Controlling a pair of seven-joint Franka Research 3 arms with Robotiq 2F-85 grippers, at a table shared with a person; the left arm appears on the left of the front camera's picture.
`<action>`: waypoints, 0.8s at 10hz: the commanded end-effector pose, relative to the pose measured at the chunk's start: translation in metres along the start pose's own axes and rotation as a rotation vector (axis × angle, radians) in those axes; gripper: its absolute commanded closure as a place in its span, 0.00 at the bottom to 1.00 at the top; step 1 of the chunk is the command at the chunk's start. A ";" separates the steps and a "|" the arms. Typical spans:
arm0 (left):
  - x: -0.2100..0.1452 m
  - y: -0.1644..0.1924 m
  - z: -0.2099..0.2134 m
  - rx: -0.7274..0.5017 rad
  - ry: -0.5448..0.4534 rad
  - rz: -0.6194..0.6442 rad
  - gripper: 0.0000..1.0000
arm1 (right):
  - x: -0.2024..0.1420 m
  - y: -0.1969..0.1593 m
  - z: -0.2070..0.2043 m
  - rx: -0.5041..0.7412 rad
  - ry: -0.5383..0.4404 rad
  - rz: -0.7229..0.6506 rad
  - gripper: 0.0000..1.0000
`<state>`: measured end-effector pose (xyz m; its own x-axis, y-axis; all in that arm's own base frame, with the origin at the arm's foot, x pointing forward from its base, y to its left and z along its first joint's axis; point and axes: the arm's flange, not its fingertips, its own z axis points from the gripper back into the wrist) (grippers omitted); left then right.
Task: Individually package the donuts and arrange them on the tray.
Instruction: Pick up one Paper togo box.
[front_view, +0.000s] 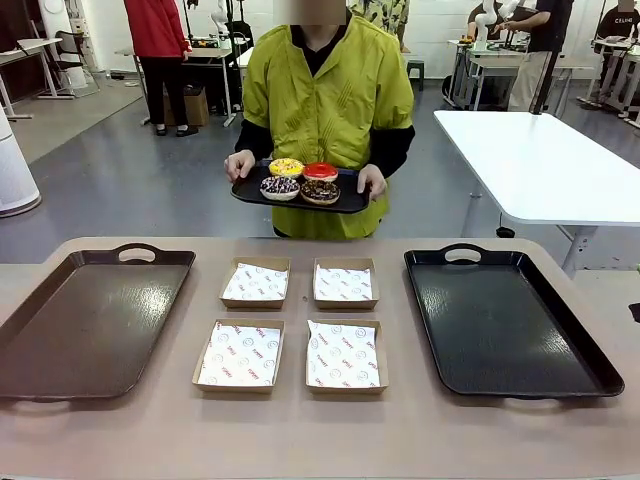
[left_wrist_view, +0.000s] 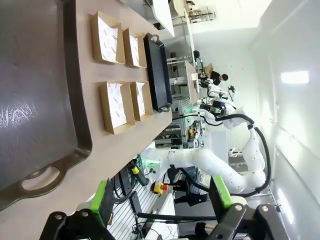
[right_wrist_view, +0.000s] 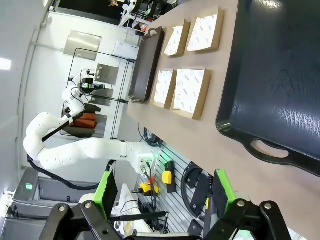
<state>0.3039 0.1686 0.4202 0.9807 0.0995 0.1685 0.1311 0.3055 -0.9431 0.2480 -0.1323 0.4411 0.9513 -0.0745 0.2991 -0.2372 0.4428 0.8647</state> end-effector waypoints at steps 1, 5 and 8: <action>-0.002 0.001 0.001 -0.008 -0.011 -0.004 0.00 | 0.003 0.000 0.000 0.023 -0.012 0.016 0.00; -0.002 0.001 0.001 -0.008 -0.011 -0.004 0.00 | 0.003 0.000 0.000 0.023 -0.012 0.016 0.00; -0.002 0.001 0.001 -0.008 -0.011 -0.004 0.00 | 0.003 0.000 0.000 0.023 -0.012 0.016 0.00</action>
<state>0.3035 0.1692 0.4203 0.9805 0.1019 0.1681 0.1297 0.3071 -0.9428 0.2481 -0.1318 0.4401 0.9528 -0.0721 0.2948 -0.2349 0.4401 0.8667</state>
